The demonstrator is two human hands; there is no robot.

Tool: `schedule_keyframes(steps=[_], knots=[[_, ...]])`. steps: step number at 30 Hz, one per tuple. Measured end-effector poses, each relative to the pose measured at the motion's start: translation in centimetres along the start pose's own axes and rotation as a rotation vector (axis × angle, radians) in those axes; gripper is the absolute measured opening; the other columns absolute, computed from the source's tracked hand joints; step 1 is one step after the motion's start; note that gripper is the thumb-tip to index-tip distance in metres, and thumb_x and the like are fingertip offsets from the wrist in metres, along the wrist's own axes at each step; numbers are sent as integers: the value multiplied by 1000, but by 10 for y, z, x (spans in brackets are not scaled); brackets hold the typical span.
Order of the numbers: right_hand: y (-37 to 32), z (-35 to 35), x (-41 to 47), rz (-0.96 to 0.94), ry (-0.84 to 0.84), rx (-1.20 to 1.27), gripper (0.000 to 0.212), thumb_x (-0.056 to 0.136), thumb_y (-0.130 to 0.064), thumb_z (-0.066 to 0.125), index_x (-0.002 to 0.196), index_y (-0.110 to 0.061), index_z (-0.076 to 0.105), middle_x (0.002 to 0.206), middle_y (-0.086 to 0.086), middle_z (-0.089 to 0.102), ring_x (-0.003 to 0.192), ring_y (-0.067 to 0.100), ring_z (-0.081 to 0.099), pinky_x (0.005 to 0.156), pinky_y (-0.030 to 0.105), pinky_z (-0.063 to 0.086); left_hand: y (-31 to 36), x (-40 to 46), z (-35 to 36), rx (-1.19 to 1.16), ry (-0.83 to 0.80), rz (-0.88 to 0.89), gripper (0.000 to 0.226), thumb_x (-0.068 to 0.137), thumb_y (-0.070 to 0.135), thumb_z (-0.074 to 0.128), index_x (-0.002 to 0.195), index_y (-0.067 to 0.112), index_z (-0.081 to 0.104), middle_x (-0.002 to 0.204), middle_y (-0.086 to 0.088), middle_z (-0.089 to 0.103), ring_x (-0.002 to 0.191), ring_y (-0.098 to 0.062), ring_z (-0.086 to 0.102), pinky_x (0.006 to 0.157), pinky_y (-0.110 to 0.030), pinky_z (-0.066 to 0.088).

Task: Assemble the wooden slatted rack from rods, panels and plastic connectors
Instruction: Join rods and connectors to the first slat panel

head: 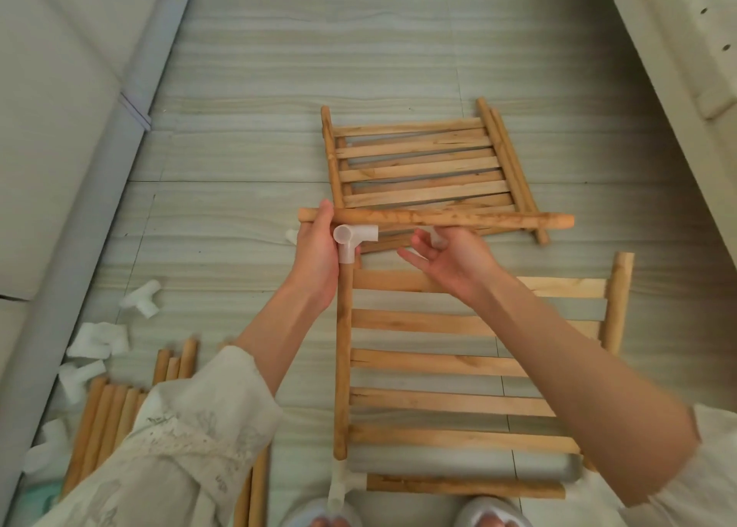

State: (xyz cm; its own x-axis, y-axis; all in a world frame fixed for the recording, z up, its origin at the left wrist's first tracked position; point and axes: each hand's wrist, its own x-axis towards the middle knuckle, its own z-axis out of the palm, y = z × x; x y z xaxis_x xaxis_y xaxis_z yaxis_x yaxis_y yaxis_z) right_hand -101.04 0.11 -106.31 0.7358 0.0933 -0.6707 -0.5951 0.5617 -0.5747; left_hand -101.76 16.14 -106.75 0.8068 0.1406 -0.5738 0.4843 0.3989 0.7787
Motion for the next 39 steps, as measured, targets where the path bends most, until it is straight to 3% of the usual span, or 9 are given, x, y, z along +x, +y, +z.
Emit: schedule_keyframes(steps=[2, 5, 10, 13, 17, 23, 27, 33, 39], knots=[[1, 2, -6, -45, -10, -83, 30, 97, 1, 40, 110, -25, 47, 67, 7, 50, 59, 16, 49, 77, 37, 55, -1, 1, 0, -5, 22, -2, 43, 101, 39, 37, 127, 7, 49, 113, -7, 62, 93, -15, 62, 72, -27, 53], [-5, 2, -17, -53, 98, -473, 16, 96, -3, 42, 94, -13, 54, 73, 7, 48, 55, 14, 42, 52, 24, 39, -2, 1, 1, -21, 39, 12, 45, 100, 39, 37, 128, 6, 48, 109, -7, 61, 94, -17, 60, 78, -31, 51], [-26, -14, -45, 105, -107, -915, 6, 91, -21, 58, 91, -19, 52, 77, 8, 53, 60, 15, 45, 48, 23, 34, -3, 4, 3, -28, 85, 1, 42, 100, 39, 38, 125, 8, 49, 107, -5, 60, 89, -15, 61, 66, -26, 51], [-33, -9, -54, -121, -61, -1006, 19, 91, -41, 56, 86, -23, 56, 69, 3, 56, 58, 12, 47, 47, 20, 34, -4, 4, 5, -30, 108, -4, 45, 100, 39, 38, 131, 7, 46, 106, -5, 60, 86, -14, 61, 63, -24, 51], [-42, 14, -52, -408, 24, -1055, 21, 95, -26, 45, 103, -24, 64, 50, 0, 51, 36, 3, 41, 37, 13, 30, -2, 0, 3, -32, 97, -8, 42, 100, 39, 39, 129, 9, 48, 101, -3, 61, 83, -13, 61, 68, -25, 52], [-60, 39, -58, -626, -60, -1505, 32, 91, -22, 42, 118, -32, 58, 73, -14, 55, 77, 8, 55, 71, 24, 40, -1, -3, 6, 14, 74, 45, 34, 99, 38, 40, 119, 12, 49, 99, -2, 61, 82, -11, 60, 68, -26, 48], [-51, 43, -43, -764, 18, -2188, 41, 88, -60, 42, 111, -33, 62, 113, 4, 54, 113, 26, 48, 95, 40, 32, 1, -9, 8, 39, 38, 87, 34, 100, 35, 38, 125, 14, 48, 121, -8, 62, 109, -20, 60, 74, -28, 49], [-36, 55, -33, -914, -231, -2418, 46, 91, -55, 44, 109, -19, 66, 117, 1, 52, 115, 24, 42, 81, 35, 35, 3, -9, 7, 79, -3, 114, 18, 99, 36, 39, 92, 24, 50, 119, -16, 62, 119, -28, 53, 106, -49, 38], [-55, 40, -34, -839, -171, -2456, 32, 89, -43, 49, 93, -16, 64, 74, 2, 41, 88, 24, 53, 62, 30, 34, 2, -16, 5, 142, -42, 255, 15, 98, 31, 46, 95, 17, 49, 83, 0, 58, 78, -13, 57, 63, -26, 46]])
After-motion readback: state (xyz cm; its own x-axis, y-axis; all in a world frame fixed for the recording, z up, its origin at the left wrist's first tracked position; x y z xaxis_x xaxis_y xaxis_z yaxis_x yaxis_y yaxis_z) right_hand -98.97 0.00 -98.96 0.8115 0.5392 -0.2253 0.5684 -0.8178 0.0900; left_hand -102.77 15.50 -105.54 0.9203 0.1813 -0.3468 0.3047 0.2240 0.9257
